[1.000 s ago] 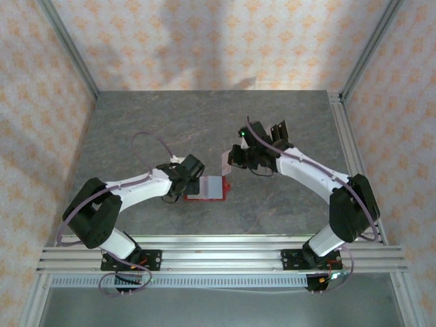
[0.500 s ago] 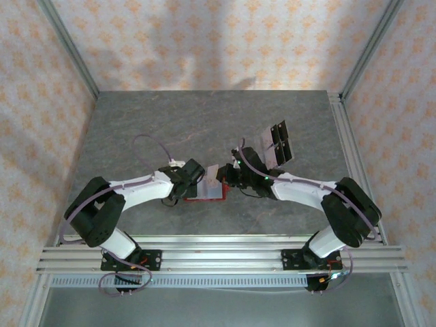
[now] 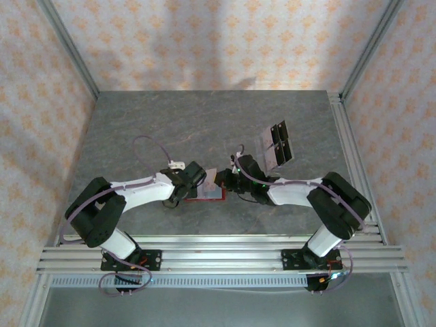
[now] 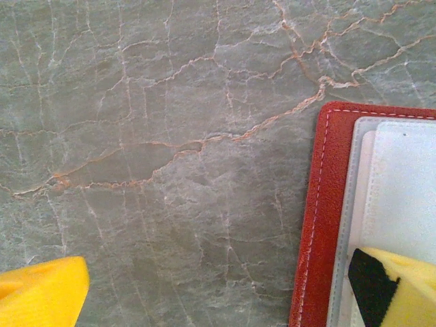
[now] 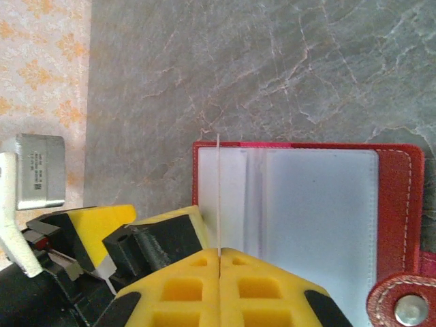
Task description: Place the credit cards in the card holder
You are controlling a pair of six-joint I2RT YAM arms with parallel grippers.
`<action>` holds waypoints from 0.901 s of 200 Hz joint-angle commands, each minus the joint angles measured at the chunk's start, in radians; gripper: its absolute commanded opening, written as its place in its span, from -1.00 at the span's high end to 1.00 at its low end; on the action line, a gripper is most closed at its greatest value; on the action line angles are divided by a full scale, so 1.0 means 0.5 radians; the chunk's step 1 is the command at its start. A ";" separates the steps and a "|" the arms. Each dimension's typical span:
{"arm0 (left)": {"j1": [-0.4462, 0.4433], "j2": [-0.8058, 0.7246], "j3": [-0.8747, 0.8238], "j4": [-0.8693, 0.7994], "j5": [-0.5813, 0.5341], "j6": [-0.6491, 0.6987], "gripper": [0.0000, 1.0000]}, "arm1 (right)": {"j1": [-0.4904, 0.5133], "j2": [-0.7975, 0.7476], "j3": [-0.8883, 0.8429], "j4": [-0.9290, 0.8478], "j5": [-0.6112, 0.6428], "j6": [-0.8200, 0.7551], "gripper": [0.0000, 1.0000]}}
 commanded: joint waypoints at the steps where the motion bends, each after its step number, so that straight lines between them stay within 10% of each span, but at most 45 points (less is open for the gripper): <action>1: -0.017 0.014 -0.043 -0.108 -0.059 -0.035 -1.00 | 0.016 0.036 -0.050 0.229 -0.022 0.017 1.00; 180: -0.025 0.043 -0.072 -0.079 -0.047 -0.046 -1.00 | 0.016 0.272 -0.133 0.539 -0.073 0.070 1.00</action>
